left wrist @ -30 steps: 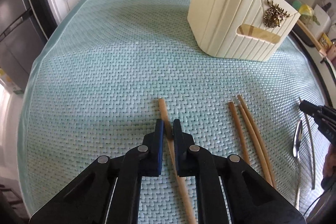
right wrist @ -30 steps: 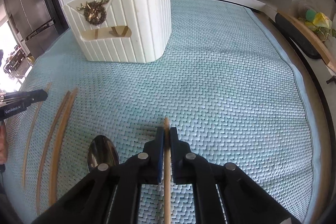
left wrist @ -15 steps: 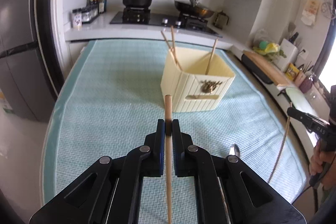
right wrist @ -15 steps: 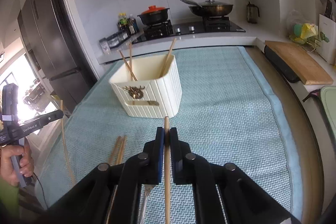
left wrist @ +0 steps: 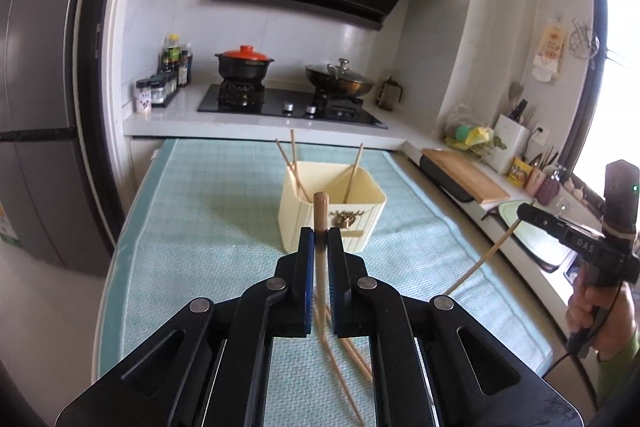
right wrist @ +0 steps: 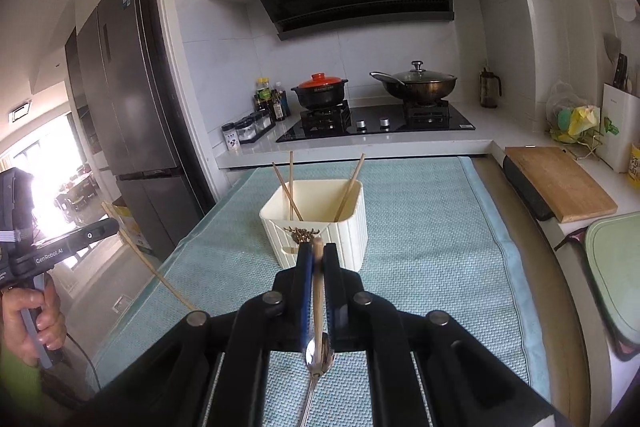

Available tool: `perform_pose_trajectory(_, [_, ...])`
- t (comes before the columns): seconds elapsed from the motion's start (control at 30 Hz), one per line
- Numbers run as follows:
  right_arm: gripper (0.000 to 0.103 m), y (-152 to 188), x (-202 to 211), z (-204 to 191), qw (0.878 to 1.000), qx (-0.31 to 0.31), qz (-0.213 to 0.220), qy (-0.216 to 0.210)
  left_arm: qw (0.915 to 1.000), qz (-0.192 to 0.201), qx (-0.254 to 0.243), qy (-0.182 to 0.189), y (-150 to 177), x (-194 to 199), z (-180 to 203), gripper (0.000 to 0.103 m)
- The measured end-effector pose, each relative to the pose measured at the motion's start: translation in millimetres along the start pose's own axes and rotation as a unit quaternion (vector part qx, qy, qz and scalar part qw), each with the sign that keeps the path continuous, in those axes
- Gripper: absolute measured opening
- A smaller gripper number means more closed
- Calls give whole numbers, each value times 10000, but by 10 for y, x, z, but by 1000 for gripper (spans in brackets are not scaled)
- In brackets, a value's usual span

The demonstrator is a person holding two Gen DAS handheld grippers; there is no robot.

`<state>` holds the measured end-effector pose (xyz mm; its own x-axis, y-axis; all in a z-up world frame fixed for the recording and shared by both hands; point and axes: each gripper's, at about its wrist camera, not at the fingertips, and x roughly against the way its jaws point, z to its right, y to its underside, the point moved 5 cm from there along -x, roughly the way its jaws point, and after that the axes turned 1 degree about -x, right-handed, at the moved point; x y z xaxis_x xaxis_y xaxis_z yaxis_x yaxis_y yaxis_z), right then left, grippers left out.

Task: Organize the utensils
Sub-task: 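Carry both chopsticks over the cream caddy and lower them in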

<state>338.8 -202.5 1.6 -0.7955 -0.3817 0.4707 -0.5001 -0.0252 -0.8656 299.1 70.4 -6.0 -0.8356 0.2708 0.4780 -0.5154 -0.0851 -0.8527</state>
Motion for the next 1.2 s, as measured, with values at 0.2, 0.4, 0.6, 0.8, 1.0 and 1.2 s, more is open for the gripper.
perform_pose_trajectory(0.2, [6, -61, 68, -81, 9999, 83, 125, -4, 9999, 118, -18, 26, -42, 96, 41, 4])
perform_pose_trajectory(0.4, [6, -142, 133, -128, 9996, 139, 259, -19, 9998, 190, -5, 71, -107, 100, 57, 4])
perform_pose_trajectory(0.6, [6, -356, 96, -189, 9988, 296, 400, -7, 9994, 319, -48, 138, -337, 62, 94, 4])
perform_pose_trajectory(0.8, [6, -739, 34, -274, 9959, 529, 734, 63, 9979, 611, -153, 155, -751, -27, 162, 4])
perform_pose_trajectory(1.0, [6, -1213, -162, -340, 9924, 648, 1046, 79, 9959, 874, -212, 101, -1180, -314, 219, 4])
perform_pose_trajectory(1.2, [6, -1554, -533, -412, 9891, 767, 1256, 70, 9968, 766, -236, 34, -1453, -882, 197, 4])
